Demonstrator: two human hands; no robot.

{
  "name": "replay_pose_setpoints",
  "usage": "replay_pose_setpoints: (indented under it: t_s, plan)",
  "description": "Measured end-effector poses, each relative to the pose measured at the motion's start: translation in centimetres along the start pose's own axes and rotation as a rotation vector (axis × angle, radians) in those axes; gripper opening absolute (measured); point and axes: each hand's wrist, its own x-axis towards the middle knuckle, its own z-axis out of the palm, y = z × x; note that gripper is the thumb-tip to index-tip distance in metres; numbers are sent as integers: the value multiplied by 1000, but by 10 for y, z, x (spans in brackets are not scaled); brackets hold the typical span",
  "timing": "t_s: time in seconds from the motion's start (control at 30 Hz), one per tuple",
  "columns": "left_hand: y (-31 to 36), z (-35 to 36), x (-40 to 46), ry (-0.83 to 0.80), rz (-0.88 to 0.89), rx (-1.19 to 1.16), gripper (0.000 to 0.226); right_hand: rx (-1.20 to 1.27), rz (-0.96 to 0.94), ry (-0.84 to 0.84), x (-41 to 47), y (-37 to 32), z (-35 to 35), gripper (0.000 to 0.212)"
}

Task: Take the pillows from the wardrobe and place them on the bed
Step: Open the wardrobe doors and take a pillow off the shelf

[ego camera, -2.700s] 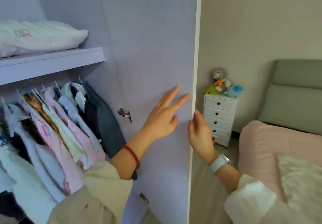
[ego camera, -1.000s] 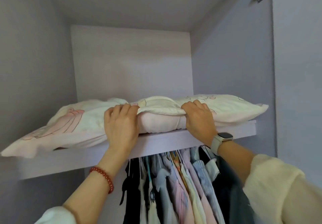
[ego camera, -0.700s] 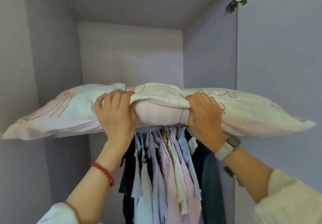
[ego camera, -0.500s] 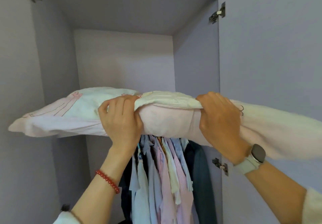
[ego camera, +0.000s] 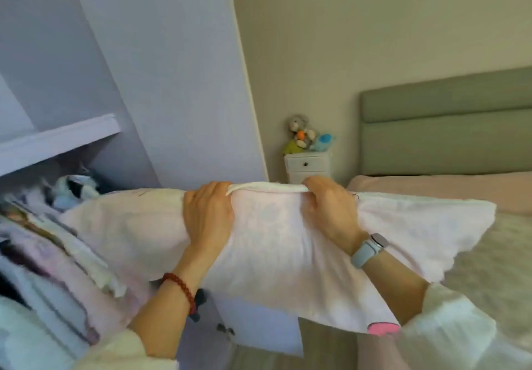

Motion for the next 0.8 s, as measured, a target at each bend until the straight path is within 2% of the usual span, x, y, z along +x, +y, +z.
replay_pose_setpoints:
  t_s: [0.1,0.2,0.27,0.33,0.37,0.47,0.53,0.63,0.8]
  plan:
    - [83,53,-21,-122,-6,-270,20,-283,141,60,-32,66,-55,19]
    - [177,83,-35,-185,1,-594,21,-519,286,264,-65,112,-118,15]
    - [233,98,-52,-208,72,-778,17,-629,382,435,-92,132,-151,12]
    - [275,112,-77,-271,200,-903,19,-695,504,524,-127,151,-174,16]
    - [291,120,-91,-350,277,-924,20,-705,581,515,-145,159,-180,20]
    - [314,142,-126,-597,490,-819,21,-648,803,313,-192,174,-178,29]
    - [311,151,-132,-664,495,-742,30,-535,902,172,-205,178,-165,36]
    - [281,159,-116,-590,433,-638,36,-359,887,56,-193,177,-138,39]
    - [171,156,-60,-409,340,-373,31,-138,637,-67,-120,155,-63,37]
